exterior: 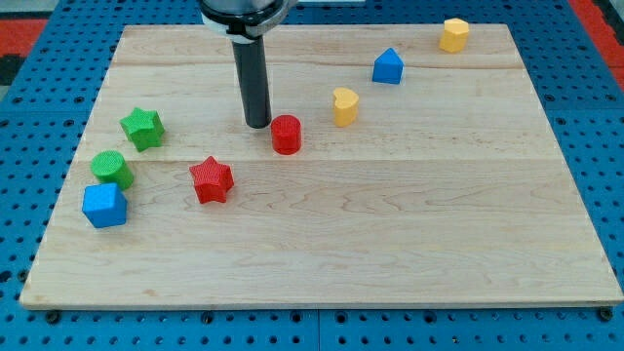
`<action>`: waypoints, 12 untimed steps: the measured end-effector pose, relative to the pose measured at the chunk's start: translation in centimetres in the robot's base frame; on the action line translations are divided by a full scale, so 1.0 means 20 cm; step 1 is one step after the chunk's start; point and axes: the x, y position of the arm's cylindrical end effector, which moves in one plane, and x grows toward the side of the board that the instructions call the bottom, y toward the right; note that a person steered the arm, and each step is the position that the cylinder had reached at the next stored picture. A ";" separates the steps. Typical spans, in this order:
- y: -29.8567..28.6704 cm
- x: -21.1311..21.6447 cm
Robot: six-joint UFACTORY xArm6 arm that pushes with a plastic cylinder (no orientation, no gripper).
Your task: Push the green circle toward the up and right
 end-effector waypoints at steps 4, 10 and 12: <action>-0.83 0.20; -0.91 0.74; -0.80 0.62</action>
